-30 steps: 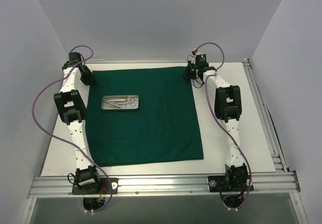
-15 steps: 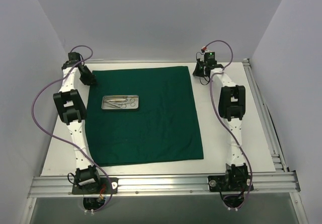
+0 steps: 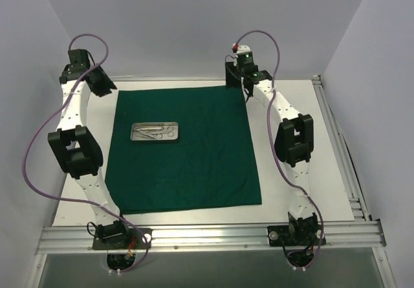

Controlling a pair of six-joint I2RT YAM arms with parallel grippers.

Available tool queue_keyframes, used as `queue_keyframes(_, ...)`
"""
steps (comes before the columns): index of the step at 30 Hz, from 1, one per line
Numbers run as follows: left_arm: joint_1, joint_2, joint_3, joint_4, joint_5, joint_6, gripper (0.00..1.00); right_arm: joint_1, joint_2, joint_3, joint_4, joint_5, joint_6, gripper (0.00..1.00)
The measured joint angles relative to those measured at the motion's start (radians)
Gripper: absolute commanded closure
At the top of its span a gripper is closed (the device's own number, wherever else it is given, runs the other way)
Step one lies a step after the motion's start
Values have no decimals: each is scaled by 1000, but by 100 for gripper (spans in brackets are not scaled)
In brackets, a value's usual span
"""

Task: Open and lay out the surgical kit
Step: Smooth out the surgical kit at the center of the board, then pick up the container from the surgical kit.

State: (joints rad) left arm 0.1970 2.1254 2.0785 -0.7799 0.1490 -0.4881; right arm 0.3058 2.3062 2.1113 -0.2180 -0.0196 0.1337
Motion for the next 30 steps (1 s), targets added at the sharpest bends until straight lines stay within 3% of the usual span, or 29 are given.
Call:
queue_keyframes(1,-3,-58,-43,14,0,-2,61,25,-32,-8,0,22,-11,18)
queue_keyframes(2,-6,-114,-86,32,0,-5,60,46,-60,-16,-1,40,-15,1)
queue_keyframes(3,-10,-171,-130,56,2,-8,59,72,-88,-25,2,54,-29,0)
queue_keyframes(15,-91,-579,-596,174,24,-58,59,262,-182,-152,-12,42,-37,0)
queue_keyframes(24,-130,-870,-809,171,9,-62,66,390,-155,-148,-31,-5,-55,22)
queue_keyframes(30,-137,-891,-907,160,-35,-111,71,392,-107,-148,-56,-5,-35,27)
